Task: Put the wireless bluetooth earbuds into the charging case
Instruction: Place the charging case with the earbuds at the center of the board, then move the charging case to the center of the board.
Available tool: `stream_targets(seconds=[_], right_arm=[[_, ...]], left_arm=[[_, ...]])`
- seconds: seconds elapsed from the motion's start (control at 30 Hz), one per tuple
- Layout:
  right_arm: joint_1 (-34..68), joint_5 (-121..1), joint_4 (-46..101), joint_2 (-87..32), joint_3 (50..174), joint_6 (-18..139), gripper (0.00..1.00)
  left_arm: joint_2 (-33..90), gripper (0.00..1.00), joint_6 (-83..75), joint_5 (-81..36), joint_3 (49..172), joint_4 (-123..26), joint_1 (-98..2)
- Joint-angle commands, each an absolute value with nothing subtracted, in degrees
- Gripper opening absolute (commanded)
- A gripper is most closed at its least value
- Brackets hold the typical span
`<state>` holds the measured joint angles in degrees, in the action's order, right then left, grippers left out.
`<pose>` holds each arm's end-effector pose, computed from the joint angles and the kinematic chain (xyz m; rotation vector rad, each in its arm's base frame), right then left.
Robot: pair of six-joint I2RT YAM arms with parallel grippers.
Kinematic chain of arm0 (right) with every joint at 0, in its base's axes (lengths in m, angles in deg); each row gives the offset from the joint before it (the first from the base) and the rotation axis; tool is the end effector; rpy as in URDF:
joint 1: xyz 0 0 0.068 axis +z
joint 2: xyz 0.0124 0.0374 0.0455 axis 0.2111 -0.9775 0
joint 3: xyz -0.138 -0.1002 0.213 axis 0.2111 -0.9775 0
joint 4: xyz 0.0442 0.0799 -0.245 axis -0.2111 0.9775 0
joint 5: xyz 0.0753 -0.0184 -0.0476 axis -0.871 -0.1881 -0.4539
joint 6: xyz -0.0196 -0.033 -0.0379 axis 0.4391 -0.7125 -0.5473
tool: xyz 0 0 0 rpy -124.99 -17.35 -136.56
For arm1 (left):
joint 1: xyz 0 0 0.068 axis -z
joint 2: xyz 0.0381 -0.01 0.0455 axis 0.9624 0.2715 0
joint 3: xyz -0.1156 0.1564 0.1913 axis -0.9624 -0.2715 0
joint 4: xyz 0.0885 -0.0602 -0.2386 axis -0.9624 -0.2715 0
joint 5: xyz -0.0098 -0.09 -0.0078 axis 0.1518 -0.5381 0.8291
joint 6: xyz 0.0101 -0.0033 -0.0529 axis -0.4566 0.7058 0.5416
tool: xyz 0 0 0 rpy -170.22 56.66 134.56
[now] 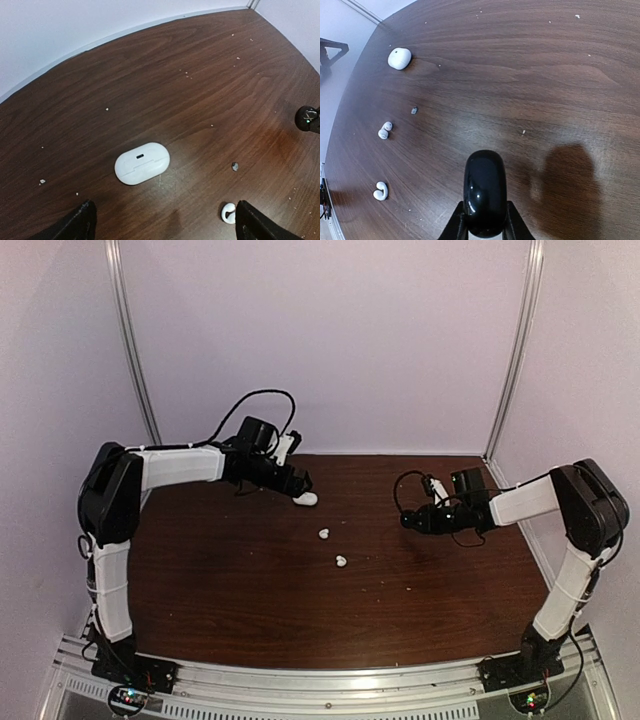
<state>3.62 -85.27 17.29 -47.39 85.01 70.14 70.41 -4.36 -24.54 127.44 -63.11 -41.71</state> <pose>0.3263 0.1127 0.1448 -0.2920 2.3352 0.9515 0.3907 -0.2566 0.2177 0.5199 2.2716 -0.5989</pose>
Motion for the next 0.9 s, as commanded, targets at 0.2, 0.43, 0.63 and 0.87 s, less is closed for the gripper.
stream_targets(seconds=[0.2, 0.43, 0.63, 0.87], right_arm=[[1.1, -84.9, 14.9, -50.8, 86.2, 70.6, 0.27], [0.6, -83.5, 15.7, -50.3, 86.5, 70.0, 0.44], [0.4, -83.0, 16.6, -48.7, 86.5, 69.5, 0.58], [0.4, -82.9, 16.8, -45.6, 85.5, 69.6, 0.67]], left_arm=[[83.7, 0.97, -4.0, -18.5, 144.6, -69.1, -42.0], [89.8, 0.98, -4.6, -18.7, 149.9, -69.6, -42.0], [92.2, 0.98, -7.8, -21.4, 151.2, -69.7, -42.0], [94.4, 0.96, -9.5, -23.2, 153.9, -71.0, -42.0]])
